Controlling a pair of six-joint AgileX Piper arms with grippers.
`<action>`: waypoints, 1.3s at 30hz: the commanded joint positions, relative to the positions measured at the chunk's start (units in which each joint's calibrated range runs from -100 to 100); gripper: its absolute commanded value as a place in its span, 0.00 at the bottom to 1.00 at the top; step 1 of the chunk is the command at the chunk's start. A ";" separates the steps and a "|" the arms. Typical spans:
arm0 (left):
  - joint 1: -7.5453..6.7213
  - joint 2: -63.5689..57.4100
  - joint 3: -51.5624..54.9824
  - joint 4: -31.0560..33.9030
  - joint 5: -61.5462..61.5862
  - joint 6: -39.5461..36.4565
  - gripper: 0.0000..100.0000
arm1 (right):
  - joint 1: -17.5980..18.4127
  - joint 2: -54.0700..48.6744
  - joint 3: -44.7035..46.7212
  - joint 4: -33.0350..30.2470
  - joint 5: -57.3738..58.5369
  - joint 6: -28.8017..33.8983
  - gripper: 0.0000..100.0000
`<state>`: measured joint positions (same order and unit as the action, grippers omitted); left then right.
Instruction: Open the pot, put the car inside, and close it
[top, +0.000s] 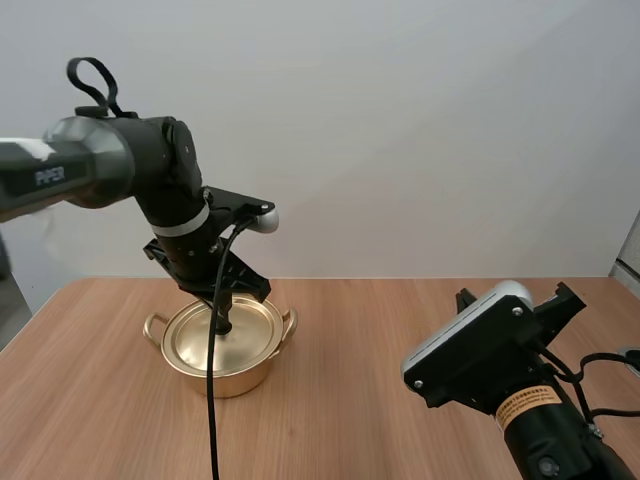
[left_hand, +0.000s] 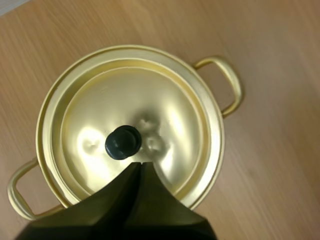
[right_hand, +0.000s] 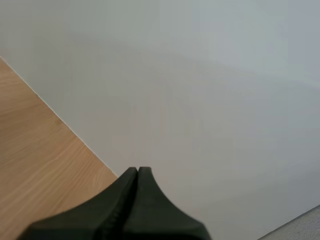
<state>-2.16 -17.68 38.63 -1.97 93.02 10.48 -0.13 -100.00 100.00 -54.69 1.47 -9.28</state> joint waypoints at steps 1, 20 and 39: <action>0.00 3.04 -0.03 4.31 -1.16 -1.30 0.01 | -0.02 0.00 0.00 -0.12 0.18 -0.01 0.00; 0.00 3.04 -0.14 3.60 -5.16 0.47 0.86 | -0.02 0.00 0.00 -0.11 1.64 -0.01 0.00; 0.00 5.50 -0.14 0.55 -6.19 0.35 1.00 | -0.02 0.00 0.00 -0.11 1.95 -0.01 0.00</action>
<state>-2.16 -12.57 38.59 -1.38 85.92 10.88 -0.13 -100.00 100.00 -54.85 3.39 -9.28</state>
